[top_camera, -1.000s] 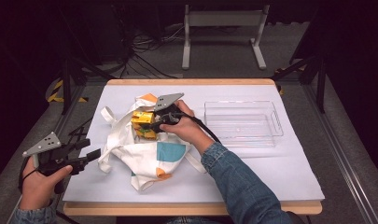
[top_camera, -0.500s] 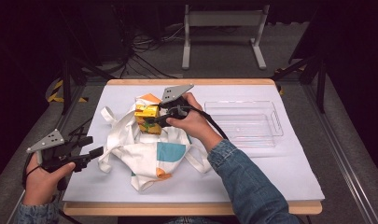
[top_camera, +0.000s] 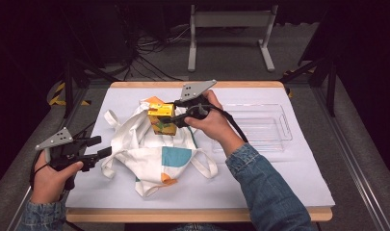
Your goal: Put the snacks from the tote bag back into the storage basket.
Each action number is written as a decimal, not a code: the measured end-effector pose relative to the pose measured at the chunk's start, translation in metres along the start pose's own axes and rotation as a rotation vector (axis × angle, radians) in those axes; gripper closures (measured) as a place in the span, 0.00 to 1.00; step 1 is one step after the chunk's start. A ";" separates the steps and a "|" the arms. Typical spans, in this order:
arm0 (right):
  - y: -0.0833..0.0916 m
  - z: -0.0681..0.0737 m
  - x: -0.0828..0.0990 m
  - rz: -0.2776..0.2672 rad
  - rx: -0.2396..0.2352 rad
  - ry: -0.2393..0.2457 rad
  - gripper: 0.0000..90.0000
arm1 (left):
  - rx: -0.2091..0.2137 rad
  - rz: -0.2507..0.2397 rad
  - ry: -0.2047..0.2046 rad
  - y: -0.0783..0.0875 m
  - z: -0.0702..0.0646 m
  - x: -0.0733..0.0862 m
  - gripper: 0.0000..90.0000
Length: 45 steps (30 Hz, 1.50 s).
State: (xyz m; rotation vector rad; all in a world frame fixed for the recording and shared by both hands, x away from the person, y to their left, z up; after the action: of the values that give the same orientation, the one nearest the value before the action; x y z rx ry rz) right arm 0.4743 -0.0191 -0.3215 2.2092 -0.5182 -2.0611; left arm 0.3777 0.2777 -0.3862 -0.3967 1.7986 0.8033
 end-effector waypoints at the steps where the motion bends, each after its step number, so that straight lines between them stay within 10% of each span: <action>1: 0.002 0.000 -0.001 0.000 0.000 0.003 0.58 | 0.001 0.002 -0.007 -0.001 0.001 -0.001 0.36; 45: 0.126 -0.007 -0.003 0.023 0.069 0.010 0.57 | 0.037 0.017 -0.007 -0.028 0.004 -0.014 0.30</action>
State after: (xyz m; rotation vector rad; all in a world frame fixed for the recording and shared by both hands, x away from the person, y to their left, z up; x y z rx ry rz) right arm 0.4568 -0.1381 -0.2824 2.2385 -0.6199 -2.0502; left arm 0.4034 0.2590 -0.3832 -0.3547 1.8093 0.7810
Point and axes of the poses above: each handheld gripper's, and its own axes: y roughly backward along the jaws, x roughly out of its underside, z roughly to its left, the point moved 5 cm from there along -y, roughly forward along the jaws, and after that the axes turned 6 degrees about -z, right-handed, at the moved point
